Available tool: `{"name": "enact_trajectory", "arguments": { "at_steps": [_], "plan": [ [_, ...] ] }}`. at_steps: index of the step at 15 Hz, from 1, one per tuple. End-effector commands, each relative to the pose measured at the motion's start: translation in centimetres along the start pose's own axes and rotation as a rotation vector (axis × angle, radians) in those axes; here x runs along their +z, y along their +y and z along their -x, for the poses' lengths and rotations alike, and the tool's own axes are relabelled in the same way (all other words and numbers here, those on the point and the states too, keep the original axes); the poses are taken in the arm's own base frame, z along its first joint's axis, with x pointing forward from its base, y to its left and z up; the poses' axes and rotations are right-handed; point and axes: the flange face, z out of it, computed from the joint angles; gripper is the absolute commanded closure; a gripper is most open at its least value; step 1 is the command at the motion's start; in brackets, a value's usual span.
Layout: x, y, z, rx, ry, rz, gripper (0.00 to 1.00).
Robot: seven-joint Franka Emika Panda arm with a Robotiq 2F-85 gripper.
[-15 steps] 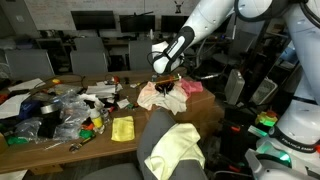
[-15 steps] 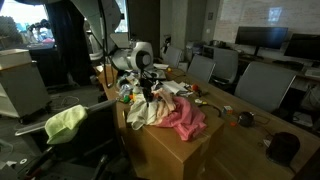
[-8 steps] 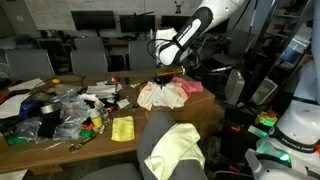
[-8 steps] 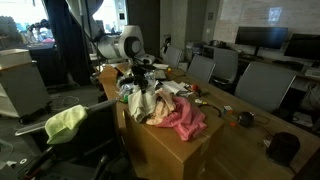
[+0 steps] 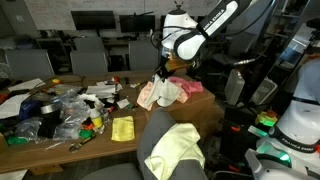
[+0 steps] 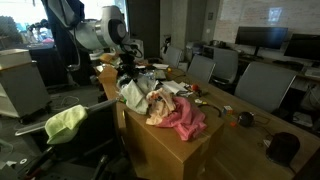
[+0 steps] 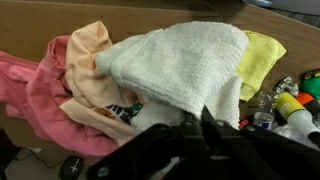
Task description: Pick up the two towels from the top of the brown box and put them on the backrest of the chair
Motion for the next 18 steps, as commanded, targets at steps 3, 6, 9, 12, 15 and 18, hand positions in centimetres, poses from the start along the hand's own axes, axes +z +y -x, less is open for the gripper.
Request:
{"name": "enact_trajectory", "arguments": {
  "at_steps": [3, 6, 9, 12, 15, 18],
  "plan": [
    [-6.2, -1.4, 3.5, -0.177, 0.113, -0.013, 0.97],
    [-8.5, -2.7, 5.1, -0.252, 0.157, -0.016, 0.97],
    [-10.1, -3.6, 7.0, -0.318, 0.191, -0.016, 0.97],
    [-10.5, -4.2, 9.5, -0.433, 0.166, -0.017, 0.97],
    [-10.3, -4.5, 11.7, -0.566, 0.126, -0.026, 0.97],
    [-10.2, -4.5, 13.3, -0.69, 0.087, -0.027, 0.97]
  ]
}}
